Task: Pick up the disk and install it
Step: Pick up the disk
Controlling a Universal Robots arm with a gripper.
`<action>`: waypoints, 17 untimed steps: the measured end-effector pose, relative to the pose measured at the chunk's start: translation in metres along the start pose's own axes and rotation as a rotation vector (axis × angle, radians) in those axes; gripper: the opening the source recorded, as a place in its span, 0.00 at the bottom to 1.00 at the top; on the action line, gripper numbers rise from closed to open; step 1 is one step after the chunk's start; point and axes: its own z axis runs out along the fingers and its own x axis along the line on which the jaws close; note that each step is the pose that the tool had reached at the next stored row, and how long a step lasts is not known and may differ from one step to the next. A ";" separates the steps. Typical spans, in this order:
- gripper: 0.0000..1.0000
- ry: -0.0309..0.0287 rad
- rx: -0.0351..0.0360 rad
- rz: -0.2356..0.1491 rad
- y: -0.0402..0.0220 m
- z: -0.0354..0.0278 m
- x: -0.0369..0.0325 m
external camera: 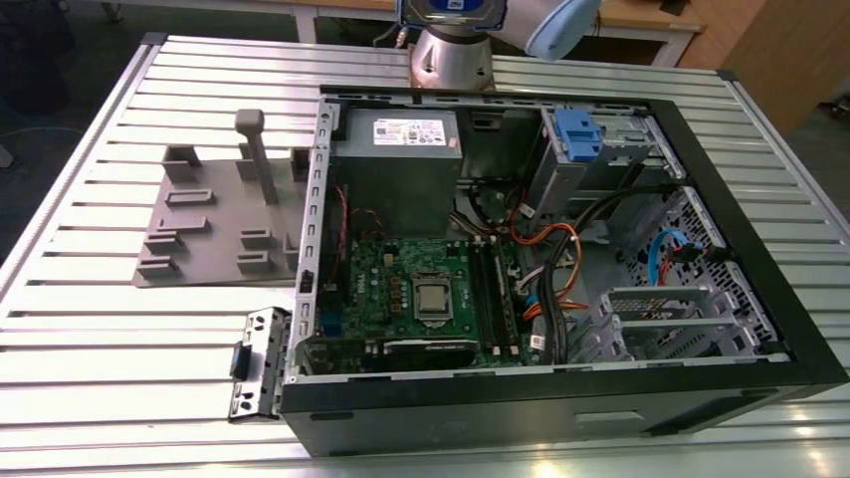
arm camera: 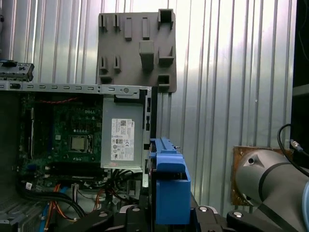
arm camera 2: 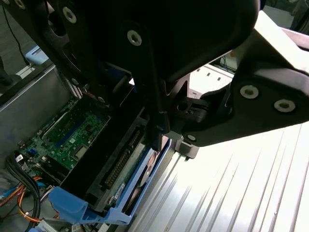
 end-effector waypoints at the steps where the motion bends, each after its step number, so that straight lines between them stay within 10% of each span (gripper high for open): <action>1: 0.36 -0.0001 0.0001 0.000 0.0002 0.0000 0.0034; 17: 0.36 -0.0002 0.0002 0.000 0.0027 0.0091 0.0678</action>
